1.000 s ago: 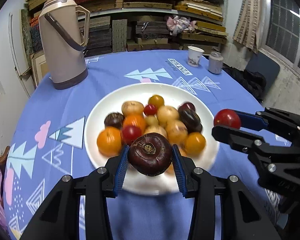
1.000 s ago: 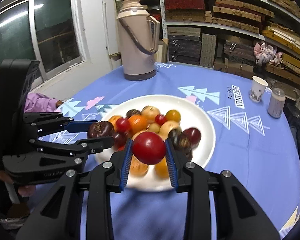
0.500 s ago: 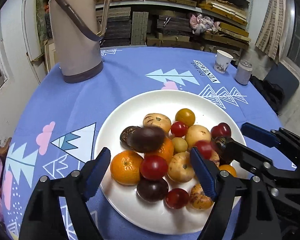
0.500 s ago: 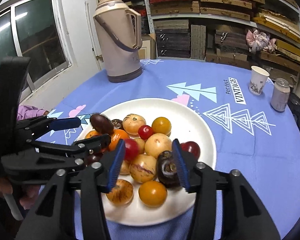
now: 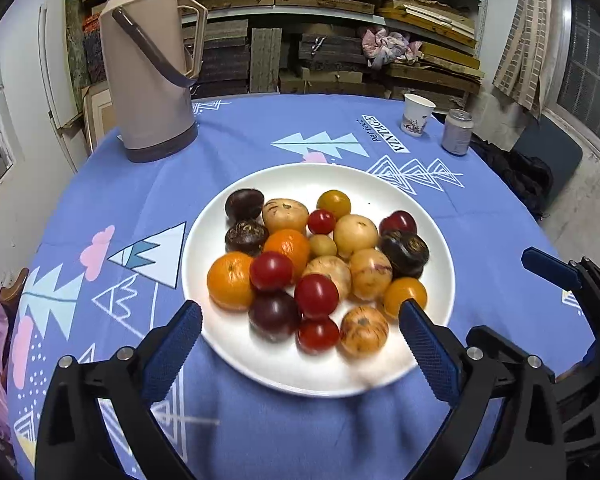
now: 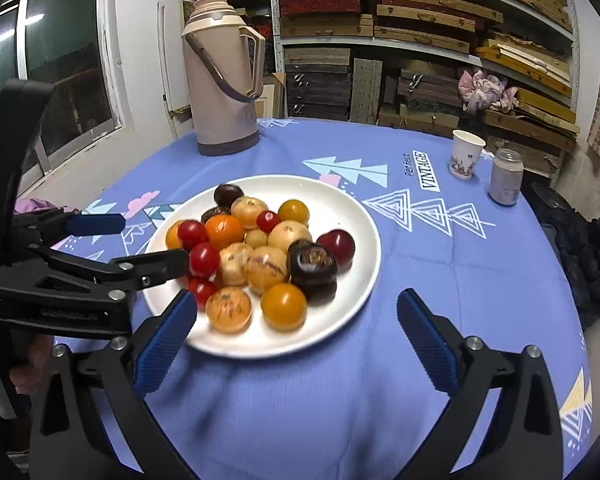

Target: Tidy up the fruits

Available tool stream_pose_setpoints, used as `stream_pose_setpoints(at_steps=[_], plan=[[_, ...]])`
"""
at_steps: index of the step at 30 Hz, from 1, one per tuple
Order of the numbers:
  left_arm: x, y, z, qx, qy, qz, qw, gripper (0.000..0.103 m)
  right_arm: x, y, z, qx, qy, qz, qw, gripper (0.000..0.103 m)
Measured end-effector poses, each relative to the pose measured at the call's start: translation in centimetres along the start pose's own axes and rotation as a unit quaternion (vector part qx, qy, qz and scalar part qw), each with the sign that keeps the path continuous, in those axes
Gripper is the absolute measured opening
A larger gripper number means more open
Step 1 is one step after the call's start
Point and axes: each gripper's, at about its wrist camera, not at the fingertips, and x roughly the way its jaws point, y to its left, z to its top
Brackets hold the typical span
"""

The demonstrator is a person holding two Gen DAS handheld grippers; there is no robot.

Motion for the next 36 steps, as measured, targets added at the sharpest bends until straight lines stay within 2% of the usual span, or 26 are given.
stream_pose_setpoints(at_steps=[9, 16, 29, 33, 36], plan=[[-2.3, 1.0, -2.8, -0.026, 0.000, 0.013, 0.9996, 0.099, -1.5, 1.4, -1.9, -0.008, 0.012, -0.007, 1.000, 0.098], [-3.5, 1.4, -4.5, -0.027, -0.001, 0.028, 0.9992, 0.099, -2.4, 2.2, -2.9, -0.013, 0.016, -0.007, 1.000, 0.098], [-4.6, 1.8, -5.2, -0.034, -0.010, 0.038, 0.9986, 0.099, -2.9, 2.9, -3.4, -0.020, 0.017, -0.015, 1.000, 0.098], [-4.7, 1.9, -5.6, -0.057, -0.005, 0.013, 0.9983, 0.099, -3.0, 2.9, -3.5, -0.025, 0.019, -0.014, 0.999, 0.098], [-4.8, 1.5, -5.8, -0.048, -0.006, 0.012, 0.9988, 0.099, -2.9, 3.0, -3.7, -0.028, 0.021, -0.015, 0.999, 0.098]])
